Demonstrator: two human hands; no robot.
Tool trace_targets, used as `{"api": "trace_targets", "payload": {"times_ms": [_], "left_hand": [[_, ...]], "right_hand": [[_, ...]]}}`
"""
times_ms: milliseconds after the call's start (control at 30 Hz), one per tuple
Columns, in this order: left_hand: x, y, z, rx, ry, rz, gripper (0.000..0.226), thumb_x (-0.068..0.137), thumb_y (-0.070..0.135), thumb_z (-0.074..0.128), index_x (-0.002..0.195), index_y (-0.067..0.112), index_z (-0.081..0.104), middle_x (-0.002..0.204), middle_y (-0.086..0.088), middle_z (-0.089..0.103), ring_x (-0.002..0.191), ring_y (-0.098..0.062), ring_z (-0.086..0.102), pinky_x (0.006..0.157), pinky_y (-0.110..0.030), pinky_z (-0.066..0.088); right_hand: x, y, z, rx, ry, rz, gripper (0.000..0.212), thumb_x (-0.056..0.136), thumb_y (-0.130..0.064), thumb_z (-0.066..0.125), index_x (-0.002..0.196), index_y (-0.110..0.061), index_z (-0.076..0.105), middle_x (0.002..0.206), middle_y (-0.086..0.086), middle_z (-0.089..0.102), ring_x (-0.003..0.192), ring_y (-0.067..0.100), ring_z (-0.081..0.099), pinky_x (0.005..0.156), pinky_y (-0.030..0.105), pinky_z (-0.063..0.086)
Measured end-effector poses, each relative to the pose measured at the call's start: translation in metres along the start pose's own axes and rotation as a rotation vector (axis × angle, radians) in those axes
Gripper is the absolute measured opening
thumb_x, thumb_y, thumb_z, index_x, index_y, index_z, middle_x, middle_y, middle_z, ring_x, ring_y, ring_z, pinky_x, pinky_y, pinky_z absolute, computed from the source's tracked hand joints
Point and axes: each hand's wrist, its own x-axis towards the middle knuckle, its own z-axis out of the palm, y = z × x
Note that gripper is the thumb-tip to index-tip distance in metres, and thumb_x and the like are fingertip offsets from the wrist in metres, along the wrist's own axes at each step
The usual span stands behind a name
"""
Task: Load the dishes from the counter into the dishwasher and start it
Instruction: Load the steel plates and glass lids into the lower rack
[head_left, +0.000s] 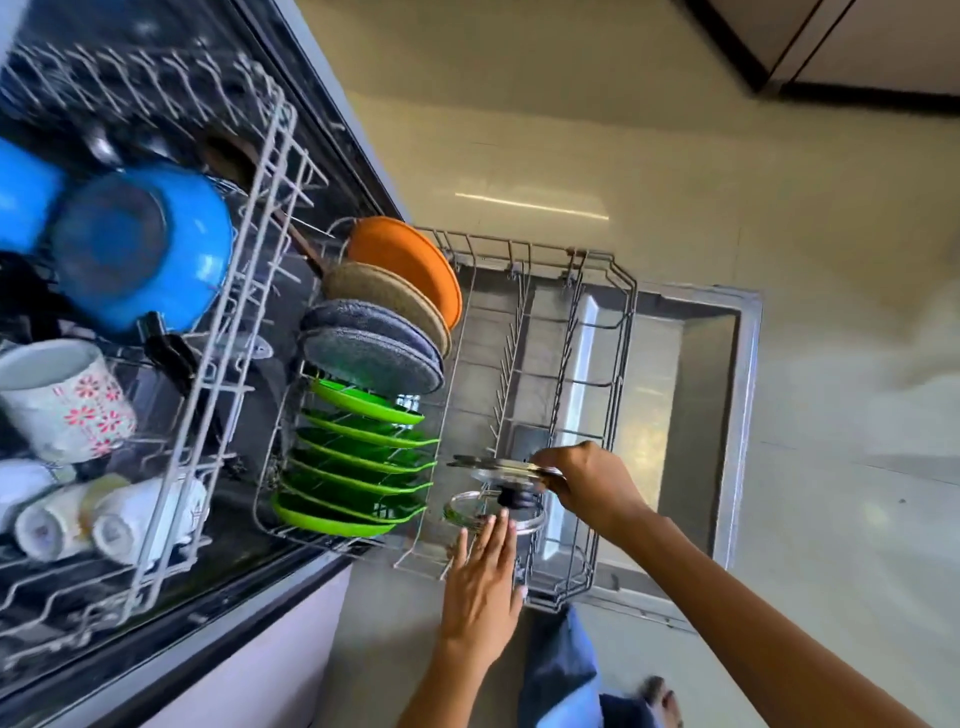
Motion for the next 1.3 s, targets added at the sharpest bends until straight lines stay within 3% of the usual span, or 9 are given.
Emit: {"api": "trace_targets", "payload": {"times_ms": [133,433,567,667,733,867,1033,1133,1300], "left_hand": [[-0.002,0.002,0.002,-0.020,-0.011,-0.017,0.095,0.058,0.044,0.083,0.138,0.005,0.047,0.148,-0.011,0.039,0.132,-0.024,0.043,0.109,-0.042,0.013],[-0.003,0.004,0.004,-0.090,-0.029,-0.030,0.109,0.058,0.045,0.083,0.144,0.007,0.028,0.150,-0.011,0.034,0.135,-0.024,0.038,0.111,-0.040,0.008],[-0.004,0.007,0.004,-0.111,-0.035,-0.036,0.127,0.057,0.047,0.082,0.151,0.007,0.006,0.151,-0.011,0.032,0.136,-0.024,0.035,0.112,-0.040,0.007],[-0.004,0.006,0.006,-0.118,-0.029,-0.030,0.132,0.055,0.047,0.082,0.151,0.008,-0.001,0.151,-0.011,0.033,0.136,-0.025,0.036,0.111,-0.041,0.008],[-0.004,0.006,0.005,-0.122,-0.032,-0.031,0.131,0.054,0.047,0.082,0.151,0.008,0.003,0.151,-0.011,0.033,0.135,-0.025,0.037,0.111,-0.041,0.008],[-0.004,0.008,0.005,-0.114,-0.038,-0.031,0.115,0.051,0.046,0.084,0.142,0.007,0.027,0.148,-0.011,0.038,0.133,-0.025,0.041,0.108,-0.041,0.012],[-0.002,0.008,0.006,-0.081,-0.017,-0.035,0.114,0.048,0.046,0.086,0.140,0.006,0.032,0.147,-0.012,0.039,0.132,-0.025,0.042,0.107,-0.043,0.017],[-0.002,0.008,0.007,-0.053,-0.014,-0.045,0.108,0.049,0.046,0.086,0.138,0.004,0.042,0.147,-0.013,0.039,0.132,-0.026,0.042,0.106,-0.043,0.020],[-0.003,0.009,0.004,-0.044,-0.040,-0.059,0.108,0.049,0.047,0.086,0.138,0.005,0.044,0.148,-0.013,0.038,0.133,-0.026,0.040,0.110,-0.040,0.009]], "right_hand": [[0.013,-0.006,0.006,0.006,0.029,0.005,0.020,0.093,-0.018,0.051,0.105,-0.018,0.066,0.093,0.007,0.069,0.089,0.029,0.064,0.072,0.031,0.049],[0.014,-0.008,0.002,0.002,0.094,-0.005,0.016,0.092,-0.016,0.054,0.099,-0.017,0.068,0.086,0.008,0.069,0.082,0.030,0.064,0.068,0.034,0.051],[0.021,-0.004,-0.005,0.023,0.092,0.015,0.013,0.090,-0.015,0.058,0.094,-0.016,0.071,0.083,0.006,0.071,0.079,0.027,0.065,0.066,0.032,0.051],[0.018,-0.008,-0.009,0.002,0.078,-0.026,0.015,0.089,-0.015,0.058,0.097,-0.019,0.071,0.088,0.006,0.071,0.083,0.028,0.065,0.068,0.033,0.050],[0.011,-0.011,-0.008,-0.026,0.098,-0.046,0.018,0.090,-0.015,0.057,0.100,-0.019,0.070,0.090,0.006,0.071,0.084,0.028,0.064,0.068,0.032,0.048],[0.001,-0.014,0.004,-0.101,0.055,-0.052,0.015,0.091,-0.017,0.054,0.099,-0.019,0.067,0.088,0.005,0.070,0.082,0.027,0.064,0.069,0.033,0.051],[-0.012,-0.017,0.024,-0.090,0.055,0.000,0.011,0.089,-0.014,0.059,0.087,-0.021,0.066,0.075,0.002,0.067,0.069,0.025,0.063,0.059,0.030,0.048],[-0.009,-0.011,0.026,-0.035,0.150,0.020,0.010,0.081,-0.010,0.068,0.077,-0.018,0.068,0.059,0.005,0.063,0.054,0.027,0.060,0.049,0.031,0.048],[0.005,0.000,0.007,-0.052,0.144,0.050,0.012,0.091,-0.013,0.056,0.087,-0.014,0.067,0.073,0.006,0.067,0.069,0.025,0.062,0.062,0.032,0.052]]}}
